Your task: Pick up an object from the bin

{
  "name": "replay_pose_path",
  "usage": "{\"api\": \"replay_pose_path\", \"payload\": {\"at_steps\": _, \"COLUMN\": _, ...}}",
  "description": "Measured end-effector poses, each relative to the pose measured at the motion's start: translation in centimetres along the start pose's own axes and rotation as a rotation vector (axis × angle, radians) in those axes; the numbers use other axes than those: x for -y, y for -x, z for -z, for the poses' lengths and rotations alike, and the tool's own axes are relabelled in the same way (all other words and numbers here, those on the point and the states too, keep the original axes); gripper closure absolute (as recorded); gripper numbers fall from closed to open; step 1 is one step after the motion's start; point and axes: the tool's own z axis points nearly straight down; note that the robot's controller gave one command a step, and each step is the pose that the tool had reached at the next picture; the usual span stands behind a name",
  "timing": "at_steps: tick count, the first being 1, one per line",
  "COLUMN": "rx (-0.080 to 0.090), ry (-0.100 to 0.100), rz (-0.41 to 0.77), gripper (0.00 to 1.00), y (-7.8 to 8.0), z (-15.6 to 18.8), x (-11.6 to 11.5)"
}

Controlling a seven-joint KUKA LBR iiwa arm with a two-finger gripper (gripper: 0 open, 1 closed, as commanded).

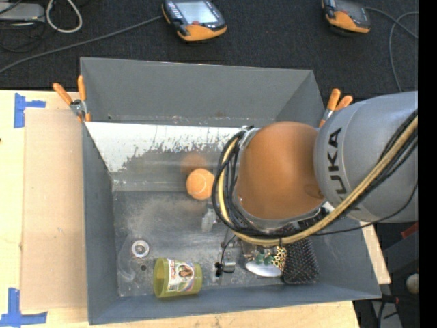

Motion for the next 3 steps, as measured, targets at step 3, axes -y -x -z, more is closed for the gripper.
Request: {"api": "replay_pose_path", "payload": {"at_steps": 3, "rx": 0.007, "ry": 0.002, "rz": 0.071, "gripper": 0.00, "y": 0.6, "z": -4.0, "x": -3.6}}
